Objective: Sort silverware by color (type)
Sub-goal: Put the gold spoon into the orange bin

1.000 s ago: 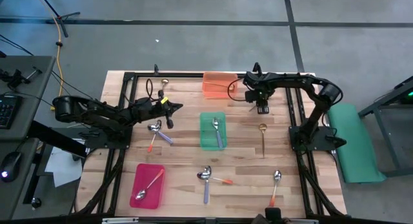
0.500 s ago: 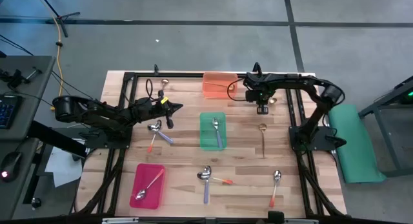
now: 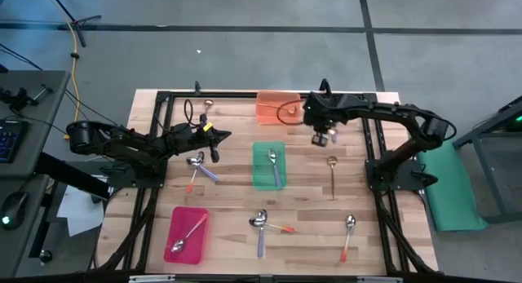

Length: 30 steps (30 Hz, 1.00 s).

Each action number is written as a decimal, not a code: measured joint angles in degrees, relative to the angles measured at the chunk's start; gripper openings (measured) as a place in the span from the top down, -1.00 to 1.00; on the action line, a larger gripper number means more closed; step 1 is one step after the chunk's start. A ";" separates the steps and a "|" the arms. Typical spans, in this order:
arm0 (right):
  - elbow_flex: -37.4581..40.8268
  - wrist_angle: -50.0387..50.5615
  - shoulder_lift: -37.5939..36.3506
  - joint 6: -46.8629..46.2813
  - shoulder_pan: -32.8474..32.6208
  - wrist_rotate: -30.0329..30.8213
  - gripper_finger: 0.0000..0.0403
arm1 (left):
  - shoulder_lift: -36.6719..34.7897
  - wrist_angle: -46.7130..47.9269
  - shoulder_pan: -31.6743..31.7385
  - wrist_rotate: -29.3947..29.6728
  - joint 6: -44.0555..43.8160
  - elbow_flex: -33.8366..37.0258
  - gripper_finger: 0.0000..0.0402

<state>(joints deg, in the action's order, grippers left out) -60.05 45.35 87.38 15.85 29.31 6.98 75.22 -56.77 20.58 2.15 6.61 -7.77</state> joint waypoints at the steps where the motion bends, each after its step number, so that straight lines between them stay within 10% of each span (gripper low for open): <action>1: -1.65 -1.86 0.54 -0.84 -0.25 -0.01 0.99 | 0.00 -0.02 0.00 0.00 -0.02 0.00 1.00; 18: -41.63 1.99 31.43 -1.85 4.26 -2.36 0.99 | 0.00 -0.02 0.00 0.00 -1.49 0.00 1.00; 30: -47.91 5.89 40.59 -0.32 5.98 -4.33 0.99 | 0.00 -0.02 0.00 0.00 -1.46 0.00 1.00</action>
<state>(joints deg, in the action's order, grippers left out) -107.96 51.24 127.96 15.53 35.29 2.66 75.22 -56.80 20.58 2.15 5.16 -7.77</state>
